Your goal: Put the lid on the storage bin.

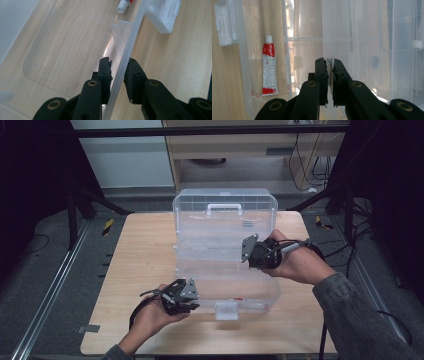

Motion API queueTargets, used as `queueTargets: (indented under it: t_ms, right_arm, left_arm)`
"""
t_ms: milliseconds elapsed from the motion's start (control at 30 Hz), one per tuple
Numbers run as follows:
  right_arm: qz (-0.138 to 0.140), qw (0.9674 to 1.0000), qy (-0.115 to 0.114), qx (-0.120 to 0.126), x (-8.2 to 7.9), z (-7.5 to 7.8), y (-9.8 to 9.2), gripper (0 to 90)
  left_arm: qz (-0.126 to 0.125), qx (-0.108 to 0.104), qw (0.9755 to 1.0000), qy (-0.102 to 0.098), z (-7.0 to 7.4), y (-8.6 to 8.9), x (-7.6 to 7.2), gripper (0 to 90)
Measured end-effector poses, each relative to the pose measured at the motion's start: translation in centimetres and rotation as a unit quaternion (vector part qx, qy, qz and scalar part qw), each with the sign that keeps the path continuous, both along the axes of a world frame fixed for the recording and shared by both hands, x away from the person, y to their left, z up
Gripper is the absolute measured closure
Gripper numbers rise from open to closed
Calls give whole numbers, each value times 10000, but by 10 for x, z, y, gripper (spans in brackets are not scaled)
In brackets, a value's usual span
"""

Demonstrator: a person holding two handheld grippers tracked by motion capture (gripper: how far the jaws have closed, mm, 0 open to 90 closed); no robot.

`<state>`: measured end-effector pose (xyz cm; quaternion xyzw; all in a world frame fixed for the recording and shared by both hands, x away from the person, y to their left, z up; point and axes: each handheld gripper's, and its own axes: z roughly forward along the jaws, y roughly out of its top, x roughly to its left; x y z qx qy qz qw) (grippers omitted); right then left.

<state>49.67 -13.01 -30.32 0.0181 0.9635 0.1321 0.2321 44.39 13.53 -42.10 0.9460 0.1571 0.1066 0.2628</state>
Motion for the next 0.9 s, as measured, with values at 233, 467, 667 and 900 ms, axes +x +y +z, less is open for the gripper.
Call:
queueTargets:
  t_ms: [233,467,667,900]
  right_arm:
    - [23,9999,82,83,-8,-3,-3,851]
    - [20,10000,58,41,-15,-7,-4,844]
    - [55,9999,146,-10,-20,-10,-5,846]
    - [56,9999,133,-5,-21,-11,-5,835]
  left_arm:
    - [-291,64,9994,-152,1,1,4,748]
    - [-184,13,9998,-106,0,1,2,747]
    - [-179,-14,9998,-125,-1,2,1,744]
    - [-181,-85,9997,-142,-1,4,1,739]
